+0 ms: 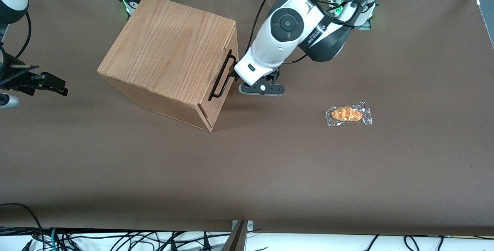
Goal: Open top drawer with left arm
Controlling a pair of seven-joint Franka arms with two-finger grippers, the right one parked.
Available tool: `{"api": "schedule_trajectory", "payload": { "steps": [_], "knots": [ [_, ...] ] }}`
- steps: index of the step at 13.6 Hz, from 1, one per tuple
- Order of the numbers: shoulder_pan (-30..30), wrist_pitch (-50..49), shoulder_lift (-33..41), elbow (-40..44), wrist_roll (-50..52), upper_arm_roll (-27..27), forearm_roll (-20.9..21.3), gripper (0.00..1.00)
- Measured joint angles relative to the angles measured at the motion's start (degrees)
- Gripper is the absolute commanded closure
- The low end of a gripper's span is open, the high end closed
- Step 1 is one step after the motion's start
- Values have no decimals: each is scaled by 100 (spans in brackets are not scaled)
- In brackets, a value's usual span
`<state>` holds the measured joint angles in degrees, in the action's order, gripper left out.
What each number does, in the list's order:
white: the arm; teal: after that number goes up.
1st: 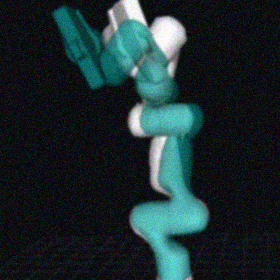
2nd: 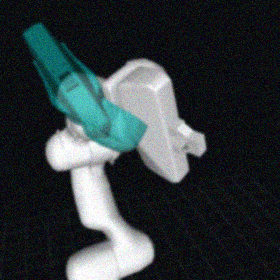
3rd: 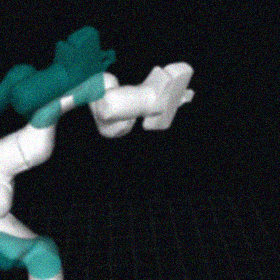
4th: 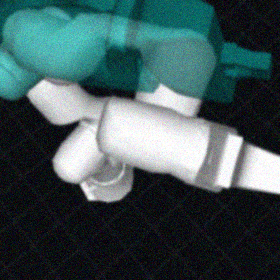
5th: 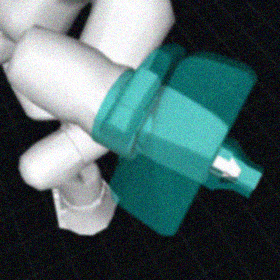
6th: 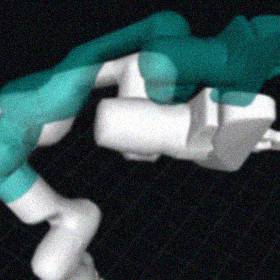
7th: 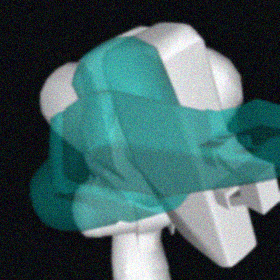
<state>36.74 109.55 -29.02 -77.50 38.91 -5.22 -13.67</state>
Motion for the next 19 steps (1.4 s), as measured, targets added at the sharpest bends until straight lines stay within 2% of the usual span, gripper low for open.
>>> {"api": "schedule_trajectory", "payload": {
  "steps": [19],
  "knots": [
    [360, 394, -353, 0, 0, 2, 0, 0]
  ]
}}
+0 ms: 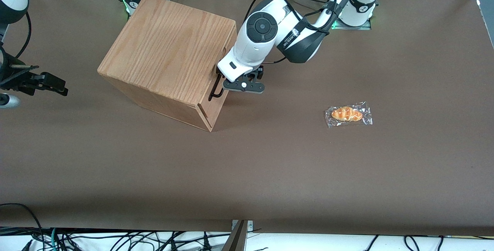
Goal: Open top drawer with left arm
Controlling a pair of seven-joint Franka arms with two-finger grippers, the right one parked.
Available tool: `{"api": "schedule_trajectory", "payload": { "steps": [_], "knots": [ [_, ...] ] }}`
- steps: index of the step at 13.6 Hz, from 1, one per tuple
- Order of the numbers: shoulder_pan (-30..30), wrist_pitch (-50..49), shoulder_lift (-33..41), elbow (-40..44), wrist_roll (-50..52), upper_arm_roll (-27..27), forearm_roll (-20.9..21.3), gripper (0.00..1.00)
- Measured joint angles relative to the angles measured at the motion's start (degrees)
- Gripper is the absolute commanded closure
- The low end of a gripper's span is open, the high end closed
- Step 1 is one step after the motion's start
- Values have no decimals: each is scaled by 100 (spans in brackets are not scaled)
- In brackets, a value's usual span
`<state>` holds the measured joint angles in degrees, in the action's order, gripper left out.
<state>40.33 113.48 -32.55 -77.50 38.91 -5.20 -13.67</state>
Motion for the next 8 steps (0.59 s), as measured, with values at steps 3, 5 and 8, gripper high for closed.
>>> {"api": "schedule_trajectory", "payload": {
  "steps": [3, 5, 8],
  "knots": [
    [0, 23, -23, 0, 0, 7, 0, 0],
    [0, 23, -24, 0, 0, 13, 0, 0],
    [0, 23, -29, -1, 0, 43, 0, 0]
  ]
}}
